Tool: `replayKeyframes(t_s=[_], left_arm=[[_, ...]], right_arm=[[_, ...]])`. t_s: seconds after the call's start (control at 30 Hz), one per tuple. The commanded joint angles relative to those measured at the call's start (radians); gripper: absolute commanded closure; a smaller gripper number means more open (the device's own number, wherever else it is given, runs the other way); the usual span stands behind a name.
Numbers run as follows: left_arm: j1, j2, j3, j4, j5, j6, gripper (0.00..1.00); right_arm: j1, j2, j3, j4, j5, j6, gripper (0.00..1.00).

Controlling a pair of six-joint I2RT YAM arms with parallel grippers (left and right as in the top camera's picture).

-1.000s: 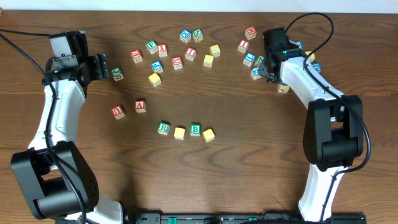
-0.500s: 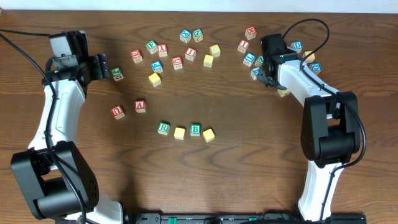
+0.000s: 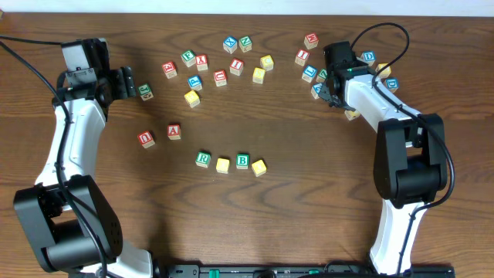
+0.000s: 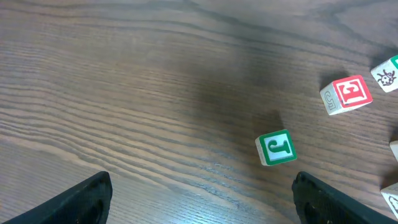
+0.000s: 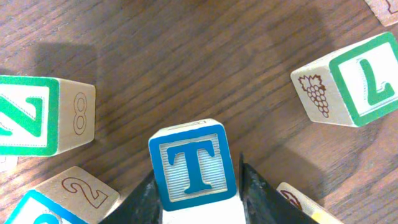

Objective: Spell out ROBOT
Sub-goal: 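Lower the right gripper around the blue T block and close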

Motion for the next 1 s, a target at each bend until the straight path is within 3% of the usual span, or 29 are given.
replayKeyframes(t_s=[0.0, 0.53, 0.73, 0.97], left_arm=[[0.003, 0.0, -0.005, 0.005, -0.002, 0.006, 0.09], [0.003, 0.0, -0.005, 0.004, -0.002, 0.006, 0.09], [0.003, 0.0, -0.005, 0.004, -0.003, 0.006, 0.09], [0.003, 0.0, -0.005, 0.004, -0.003, 0.006, 0.09]], right_arm=[[0.009, 0.009, -0.002, 0.0, 0.02, 0.005, 0.69], [0.009, 0.008, 0.001, 0.0, 0.021, -0.024, 0.69], [0.009, 0.008, 0.001, 0.0, 0.021, -0.024, 0.52], [0.009, 0.008, 0.001, 0.0, 0.021, -0.033, 0.45]])
